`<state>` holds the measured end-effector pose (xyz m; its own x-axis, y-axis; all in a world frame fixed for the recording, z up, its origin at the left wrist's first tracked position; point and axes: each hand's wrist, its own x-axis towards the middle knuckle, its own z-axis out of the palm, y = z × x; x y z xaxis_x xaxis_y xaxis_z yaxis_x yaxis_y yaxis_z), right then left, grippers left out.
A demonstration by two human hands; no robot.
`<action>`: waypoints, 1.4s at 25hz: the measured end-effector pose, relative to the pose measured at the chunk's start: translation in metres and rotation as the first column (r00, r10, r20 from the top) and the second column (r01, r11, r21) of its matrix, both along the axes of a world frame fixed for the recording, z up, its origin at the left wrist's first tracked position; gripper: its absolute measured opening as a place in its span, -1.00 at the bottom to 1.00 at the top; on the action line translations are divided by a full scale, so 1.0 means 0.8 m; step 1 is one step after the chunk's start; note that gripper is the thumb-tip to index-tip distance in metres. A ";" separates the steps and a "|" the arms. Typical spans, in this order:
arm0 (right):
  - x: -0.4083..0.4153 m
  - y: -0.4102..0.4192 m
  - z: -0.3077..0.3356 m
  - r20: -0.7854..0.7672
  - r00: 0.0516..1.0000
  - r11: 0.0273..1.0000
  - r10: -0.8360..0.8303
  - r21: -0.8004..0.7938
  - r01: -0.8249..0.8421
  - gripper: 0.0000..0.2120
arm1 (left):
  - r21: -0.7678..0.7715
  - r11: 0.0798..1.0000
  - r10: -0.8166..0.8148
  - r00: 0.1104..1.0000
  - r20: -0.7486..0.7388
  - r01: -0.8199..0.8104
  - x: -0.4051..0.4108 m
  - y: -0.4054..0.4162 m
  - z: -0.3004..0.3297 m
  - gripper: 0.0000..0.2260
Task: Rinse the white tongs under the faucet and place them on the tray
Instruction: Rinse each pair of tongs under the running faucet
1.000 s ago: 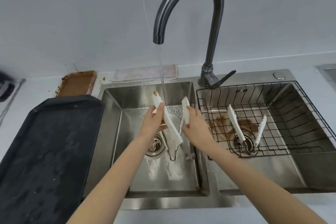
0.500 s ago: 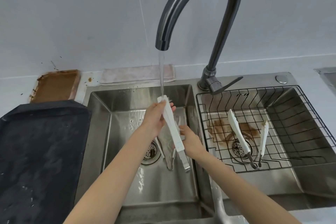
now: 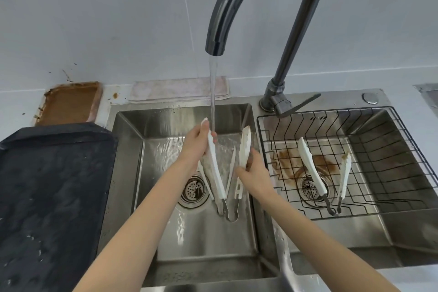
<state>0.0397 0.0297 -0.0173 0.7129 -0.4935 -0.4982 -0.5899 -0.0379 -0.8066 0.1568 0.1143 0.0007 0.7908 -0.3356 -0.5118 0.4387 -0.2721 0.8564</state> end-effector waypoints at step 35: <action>0.074 0.015 0.036 0.191 0.971 0.976 0.147 0.131 -0.174 -0.78 | 0.045 0.955 0.295 0.950 -0.101 -0.292 0.014 0.064 -0.021 -0.84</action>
